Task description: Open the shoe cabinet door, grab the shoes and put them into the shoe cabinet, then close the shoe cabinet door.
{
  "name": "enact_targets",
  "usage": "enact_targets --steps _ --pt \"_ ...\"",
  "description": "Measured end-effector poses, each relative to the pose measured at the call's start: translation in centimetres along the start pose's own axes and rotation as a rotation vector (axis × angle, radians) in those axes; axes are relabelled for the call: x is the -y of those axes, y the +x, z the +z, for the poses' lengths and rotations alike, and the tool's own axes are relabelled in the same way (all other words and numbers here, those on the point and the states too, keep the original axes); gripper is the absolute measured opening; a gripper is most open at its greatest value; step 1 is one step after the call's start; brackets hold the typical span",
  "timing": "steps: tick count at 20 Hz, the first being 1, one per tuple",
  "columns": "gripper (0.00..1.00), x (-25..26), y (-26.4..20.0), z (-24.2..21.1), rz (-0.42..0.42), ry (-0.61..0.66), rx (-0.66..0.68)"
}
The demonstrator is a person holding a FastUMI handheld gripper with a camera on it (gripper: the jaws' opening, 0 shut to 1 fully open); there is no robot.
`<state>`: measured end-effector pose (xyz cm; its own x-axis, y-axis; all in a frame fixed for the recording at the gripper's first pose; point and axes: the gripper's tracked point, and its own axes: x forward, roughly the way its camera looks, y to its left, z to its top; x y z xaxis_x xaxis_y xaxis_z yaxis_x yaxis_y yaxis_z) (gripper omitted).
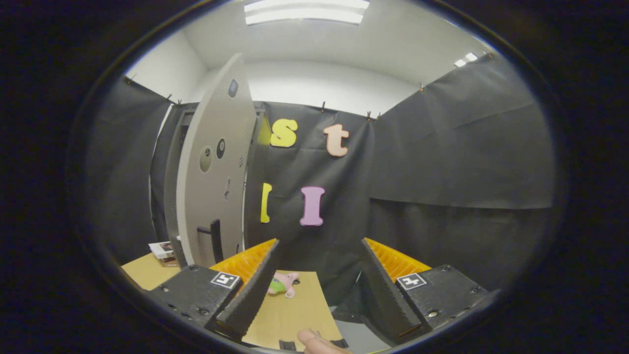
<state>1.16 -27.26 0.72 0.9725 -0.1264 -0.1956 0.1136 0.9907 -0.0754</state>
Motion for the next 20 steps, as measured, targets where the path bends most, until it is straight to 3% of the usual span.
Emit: enact_targets --steps 6,14,16,20 --pt "1.00 -1.4 3.7 -2.6 0.121 0.070 -0.022" --pt "1.00 -11.3 4.4 -5.0 0.237 0.012 -0.102" --pt "0.97 -11.1 4.5 -4.4 0.153 -0.014 -0.082" --pt "0.94 -12.8 3.5 -4.8 0.102 0.035 -0.106"
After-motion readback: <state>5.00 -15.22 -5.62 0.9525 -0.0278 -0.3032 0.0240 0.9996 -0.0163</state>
